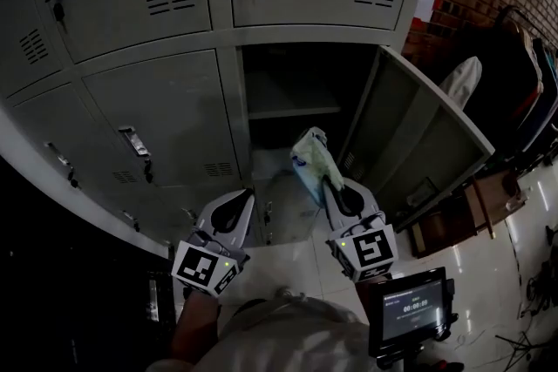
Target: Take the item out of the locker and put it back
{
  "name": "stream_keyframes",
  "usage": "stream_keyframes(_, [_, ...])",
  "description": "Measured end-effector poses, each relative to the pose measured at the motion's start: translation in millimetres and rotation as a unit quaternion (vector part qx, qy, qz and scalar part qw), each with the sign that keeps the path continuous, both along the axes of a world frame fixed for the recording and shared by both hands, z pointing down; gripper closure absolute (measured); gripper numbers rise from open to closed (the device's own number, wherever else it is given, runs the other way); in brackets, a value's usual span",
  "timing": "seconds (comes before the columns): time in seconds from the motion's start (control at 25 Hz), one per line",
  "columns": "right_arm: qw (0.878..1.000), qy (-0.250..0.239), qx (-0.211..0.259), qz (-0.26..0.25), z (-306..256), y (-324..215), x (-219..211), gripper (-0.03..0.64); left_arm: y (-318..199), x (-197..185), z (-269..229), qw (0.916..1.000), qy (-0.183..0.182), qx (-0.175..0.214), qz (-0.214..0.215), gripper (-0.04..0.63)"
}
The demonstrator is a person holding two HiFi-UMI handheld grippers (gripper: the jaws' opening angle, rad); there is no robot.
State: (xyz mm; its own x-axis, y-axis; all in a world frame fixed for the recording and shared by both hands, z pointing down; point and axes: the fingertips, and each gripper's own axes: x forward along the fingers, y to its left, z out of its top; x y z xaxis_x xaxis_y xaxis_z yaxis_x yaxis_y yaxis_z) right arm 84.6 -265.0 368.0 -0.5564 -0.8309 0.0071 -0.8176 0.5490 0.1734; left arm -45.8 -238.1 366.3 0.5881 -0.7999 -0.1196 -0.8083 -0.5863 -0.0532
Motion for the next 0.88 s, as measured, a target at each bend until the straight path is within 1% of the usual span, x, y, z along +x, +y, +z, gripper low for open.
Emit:
stream_keyframes(0.12, [1.000,0.000,0.001,-0.002,-2.8,-13.8,-3.7,0.617,-13.1,2.2,0.3,1.0000,-0.001,-0.007,0.003,0.595])
stream_keyframes(0.24, [1.000,0.005,0.005,0.002,-7.2,-26.5,-5.7,0.617,-24.9,4.7,1.4,0.9998,-0.007,-0.010,0.016,0.595])
stream_keyframes(0.4, [1.000,0.005,0.008,0.013,-14.3,-35.5,-9.5,0.617,-35.4,2.6,-2.2,0.9995,-0.008,-0.009,0.029,0.595])
stream_keyframes(0.52, [0.999,0.004,0.018,0.032,-21.5,-49.2,-9.8,0.617,-40.4,0.7,-6.1,0.9992,-0.008,-0.006,0.039,0.595])
stream_keyframes(0.68, [0.997,0.012,0.033,0.062,-34.0,-79.3,-11.0,0.617,-42.5,-2.0,-3.0,0.9986,-0.012,-0.011,0.051,0.595])
stream_keyframes(0.88, [0.995,0.027,0.045,0.087,-49.3,-133.9,-18.5,0.615,-50.8,-5.0,-0.6,0.9982,-0.010,-0.014,0.058,0.595])
